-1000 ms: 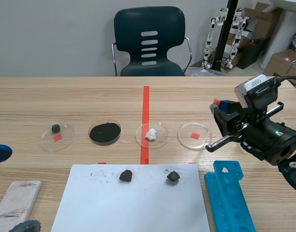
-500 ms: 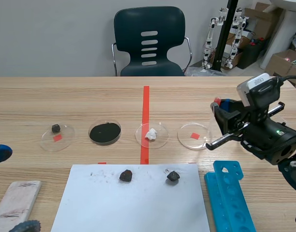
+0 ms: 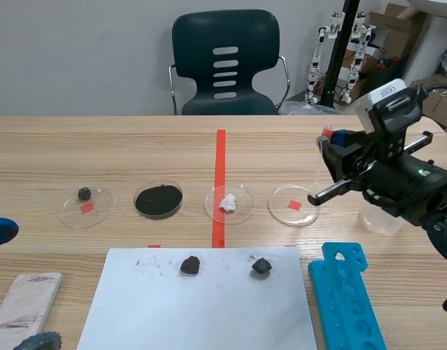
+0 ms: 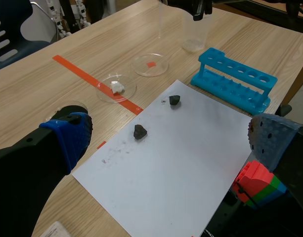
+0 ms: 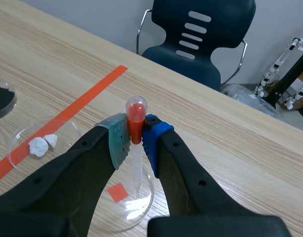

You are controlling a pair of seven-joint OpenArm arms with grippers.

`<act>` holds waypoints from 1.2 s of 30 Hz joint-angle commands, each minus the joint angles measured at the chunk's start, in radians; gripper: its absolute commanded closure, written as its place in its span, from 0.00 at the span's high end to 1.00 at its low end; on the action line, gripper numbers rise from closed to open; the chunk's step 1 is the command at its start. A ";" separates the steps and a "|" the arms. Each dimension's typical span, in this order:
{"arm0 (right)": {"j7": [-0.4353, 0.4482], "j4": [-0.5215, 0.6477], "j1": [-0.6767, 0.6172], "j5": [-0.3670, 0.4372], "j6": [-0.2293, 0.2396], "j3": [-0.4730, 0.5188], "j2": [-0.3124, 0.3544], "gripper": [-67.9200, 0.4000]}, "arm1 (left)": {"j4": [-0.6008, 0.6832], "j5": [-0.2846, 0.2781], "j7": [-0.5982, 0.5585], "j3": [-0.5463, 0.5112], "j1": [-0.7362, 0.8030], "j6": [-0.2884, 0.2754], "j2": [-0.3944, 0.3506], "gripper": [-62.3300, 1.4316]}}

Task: Draw acid from the petri dish

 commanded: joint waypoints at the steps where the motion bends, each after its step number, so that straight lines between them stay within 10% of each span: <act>1: 0.003 0.050 -0.006 0.014 -0.003 0.008 0.013 0.13 | 0.012 -0.013 -0.013 0.000 -0.003 -0.001 0.005 1.00; 36: -0.147 0.662 -0.426 0.077 -0.005 0.036 0.013 0.13 | 0.012 -0.013 -0.013 0.000 -0.003 -0.001 0.005 1.00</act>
